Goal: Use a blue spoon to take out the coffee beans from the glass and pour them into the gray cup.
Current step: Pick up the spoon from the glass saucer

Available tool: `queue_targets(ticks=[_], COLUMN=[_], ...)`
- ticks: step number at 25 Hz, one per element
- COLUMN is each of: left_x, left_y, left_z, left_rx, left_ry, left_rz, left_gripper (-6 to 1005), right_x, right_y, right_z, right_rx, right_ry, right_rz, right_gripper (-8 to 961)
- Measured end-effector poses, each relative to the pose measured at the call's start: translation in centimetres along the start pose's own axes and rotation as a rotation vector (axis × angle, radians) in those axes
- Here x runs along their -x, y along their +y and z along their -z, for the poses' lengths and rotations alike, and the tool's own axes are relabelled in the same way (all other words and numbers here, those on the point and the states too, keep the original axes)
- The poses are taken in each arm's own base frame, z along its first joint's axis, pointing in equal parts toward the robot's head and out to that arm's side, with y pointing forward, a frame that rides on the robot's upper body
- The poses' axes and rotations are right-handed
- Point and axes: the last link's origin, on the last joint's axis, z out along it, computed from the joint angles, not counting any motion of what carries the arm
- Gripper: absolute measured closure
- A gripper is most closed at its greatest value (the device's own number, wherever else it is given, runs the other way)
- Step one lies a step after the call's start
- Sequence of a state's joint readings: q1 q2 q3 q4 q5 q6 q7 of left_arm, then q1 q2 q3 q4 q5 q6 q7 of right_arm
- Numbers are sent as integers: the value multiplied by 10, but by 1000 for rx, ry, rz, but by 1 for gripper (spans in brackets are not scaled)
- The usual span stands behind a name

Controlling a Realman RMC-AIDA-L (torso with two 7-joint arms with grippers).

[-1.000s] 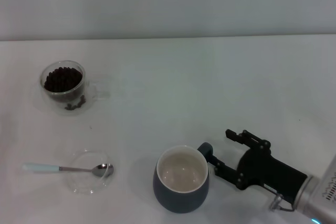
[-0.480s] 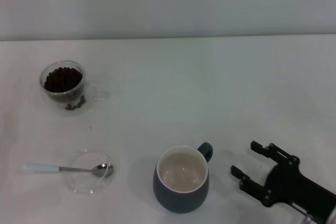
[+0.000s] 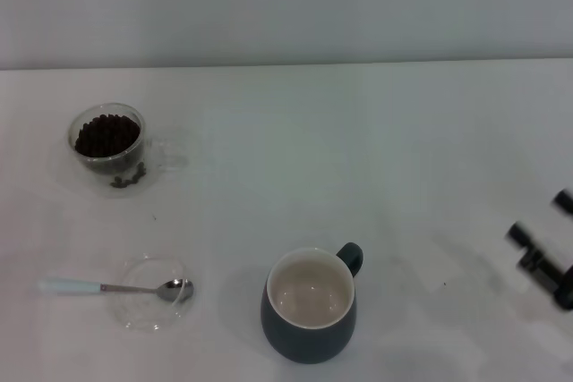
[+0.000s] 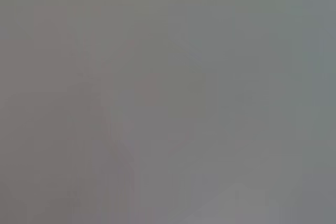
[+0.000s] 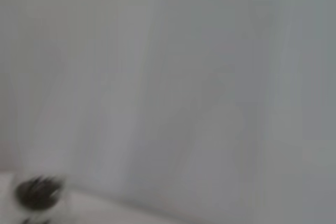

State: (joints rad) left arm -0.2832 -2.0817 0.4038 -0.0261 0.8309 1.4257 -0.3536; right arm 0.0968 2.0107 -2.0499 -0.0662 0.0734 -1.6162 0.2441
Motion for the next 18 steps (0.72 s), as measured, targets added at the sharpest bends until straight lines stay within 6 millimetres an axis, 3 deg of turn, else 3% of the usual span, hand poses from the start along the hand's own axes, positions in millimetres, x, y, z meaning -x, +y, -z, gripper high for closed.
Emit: queue_targets(ticks=[5, 18], left_x=[0, 18], left_y=[7, 24], left_z=[23, 61], left_rx=[106, 202], left_ry=[-23, -277], left_rz=[335, 1007], left_gripper=[110, 110], right_x=[19, 49], right_y=[-25, -59], right_z=[1, -20], right_rx=[-149, -304], right_ry=[-120, -291], right_rz=[49, 193], right_gripper=[219, 220])
